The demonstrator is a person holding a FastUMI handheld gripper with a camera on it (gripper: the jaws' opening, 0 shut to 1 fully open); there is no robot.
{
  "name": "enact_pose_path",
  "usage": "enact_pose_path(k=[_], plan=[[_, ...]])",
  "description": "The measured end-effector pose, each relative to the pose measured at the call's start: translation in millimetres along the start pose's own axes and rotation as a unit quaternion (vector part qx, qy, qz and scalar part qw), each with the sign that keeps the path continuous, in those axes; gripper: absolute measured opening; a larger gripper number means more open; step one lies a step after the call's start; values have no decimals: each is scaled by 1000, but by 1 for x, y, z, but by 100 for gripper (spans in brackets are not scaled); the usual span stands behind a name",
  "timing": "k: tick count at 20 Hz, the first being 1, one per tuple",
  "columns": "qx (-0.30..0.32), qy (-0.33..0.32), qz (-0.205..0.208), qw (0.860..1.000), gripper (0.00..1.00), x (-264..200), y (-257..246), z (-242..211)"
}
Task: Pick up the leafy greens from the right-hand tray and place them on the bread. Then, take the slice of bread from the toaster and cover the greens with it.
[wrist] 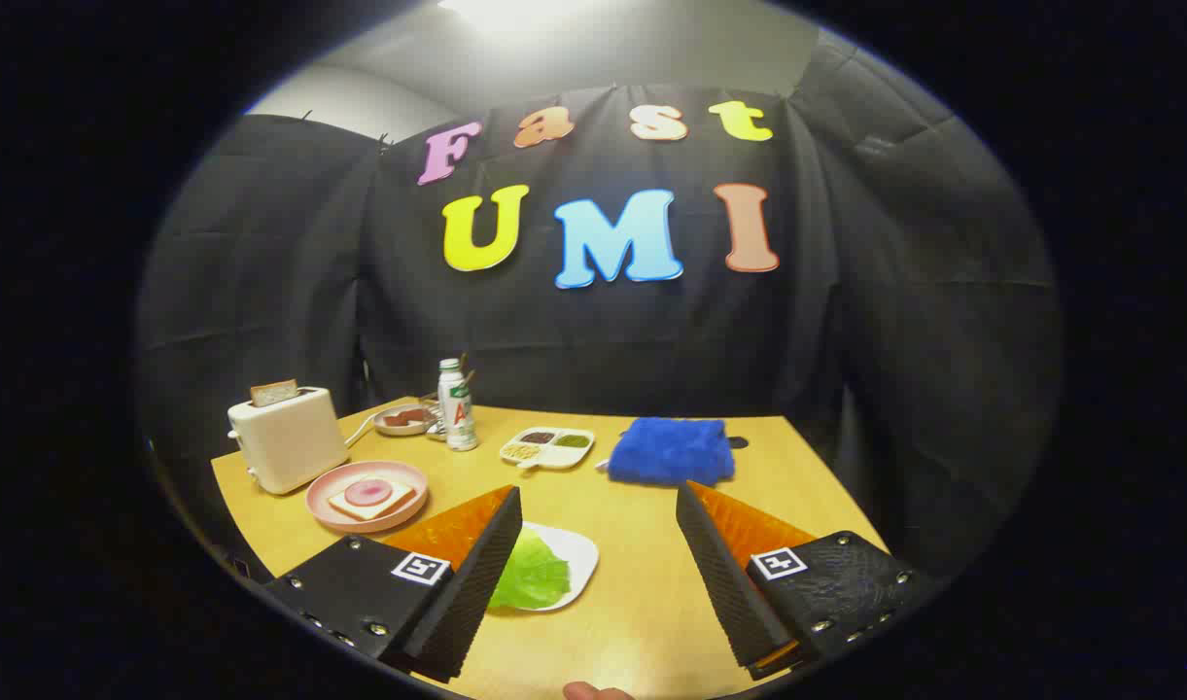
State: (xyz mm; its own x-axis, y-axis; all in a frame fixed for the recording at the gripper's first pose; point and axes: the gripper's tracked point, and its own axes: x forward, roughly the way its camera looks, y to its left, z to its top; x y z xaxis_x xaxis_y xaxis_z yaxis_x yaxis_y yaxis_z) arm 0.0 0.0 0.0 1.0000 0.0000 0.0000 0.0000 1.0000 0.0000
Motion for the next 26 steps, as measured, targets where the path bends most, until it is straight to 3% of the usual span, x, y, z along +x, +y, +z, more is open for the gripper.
enact_pose_path(k=[9,15,26], plan=[[-24,92,48,994,97,59,45,-46],[-38,192,54,979,98,79,53,-105],[-60,209,54,974,97,94,71,-110]])
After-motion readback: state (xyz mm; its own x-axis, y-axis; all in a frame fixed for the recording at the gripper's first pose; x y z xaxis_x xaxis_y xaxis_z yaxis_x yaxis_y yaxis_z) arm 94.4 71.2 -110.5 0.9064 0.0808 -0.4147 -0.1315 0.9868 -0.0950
